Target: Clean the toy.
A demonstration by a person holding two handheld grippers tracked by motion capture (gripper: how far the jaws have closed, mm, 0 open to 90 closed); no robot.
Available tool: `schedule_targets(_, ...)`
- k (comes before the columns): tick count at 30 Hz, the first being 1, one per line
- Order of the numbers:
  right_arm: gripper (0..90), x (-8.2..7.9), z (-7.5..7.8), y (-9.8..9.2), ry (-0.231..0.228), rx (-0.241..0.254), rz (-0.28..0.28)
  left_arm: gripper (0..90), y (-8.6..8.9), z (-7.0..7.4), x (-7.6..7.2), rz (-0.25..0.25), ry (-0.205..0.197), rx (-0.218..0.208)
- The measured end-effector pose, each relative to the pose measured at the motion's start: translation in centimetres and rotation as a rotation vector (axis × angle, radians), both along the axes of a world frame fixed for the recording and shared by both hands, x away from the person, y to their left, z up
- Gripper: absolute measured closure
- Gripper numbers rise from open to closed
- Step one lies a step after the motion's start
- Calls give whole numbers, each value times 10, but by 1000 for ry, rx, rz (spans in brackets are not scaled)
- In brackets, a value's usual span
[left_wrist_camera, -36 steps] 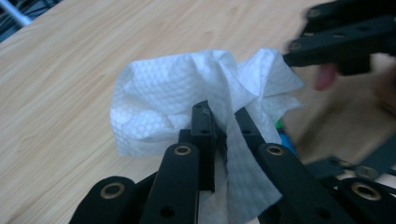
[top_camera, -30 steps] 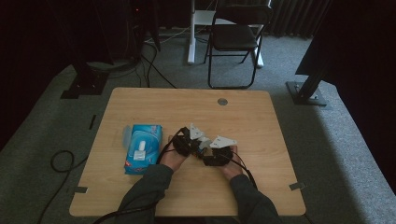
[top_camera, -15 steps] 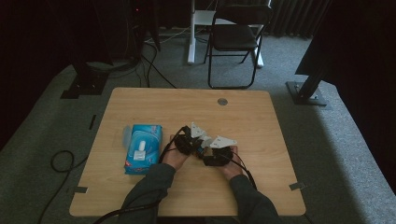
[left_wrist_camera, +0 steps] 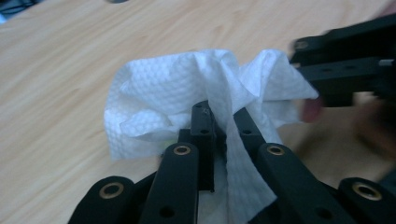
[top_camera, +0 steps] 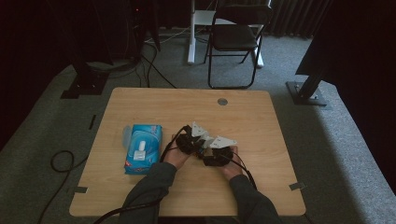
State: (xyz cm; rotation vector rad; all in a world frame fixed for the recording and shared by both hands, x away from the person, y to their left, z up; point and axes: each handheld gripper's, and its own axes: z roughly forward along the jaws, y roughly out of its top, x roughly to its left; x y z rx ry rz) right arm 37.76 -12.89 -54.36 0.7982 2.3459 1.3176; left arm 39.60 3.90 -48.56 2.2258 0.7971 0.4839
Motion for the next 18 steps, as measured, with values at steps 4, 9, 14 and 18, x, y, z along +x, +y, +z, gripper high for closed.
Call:
schedule_targets(4, 342, 0, 0, 0, -1, 0, -1, 832, 4, 0, 2, 37, 0, -10)
schedule_targets(9, 343, 0, 0, 0, 2, 0, 0, 832, -3, -2, -4, -23, 14, -45)
schedule_targets(14, 342, 0, 0, 0, 3, 2, 0, 834, -9, -4, -5, -60, 48, -101)
schedule_targets(18, 343, 0, 0, 0, 2, 2, -1, 836, -7, -2, -12, -81, 17, -41)
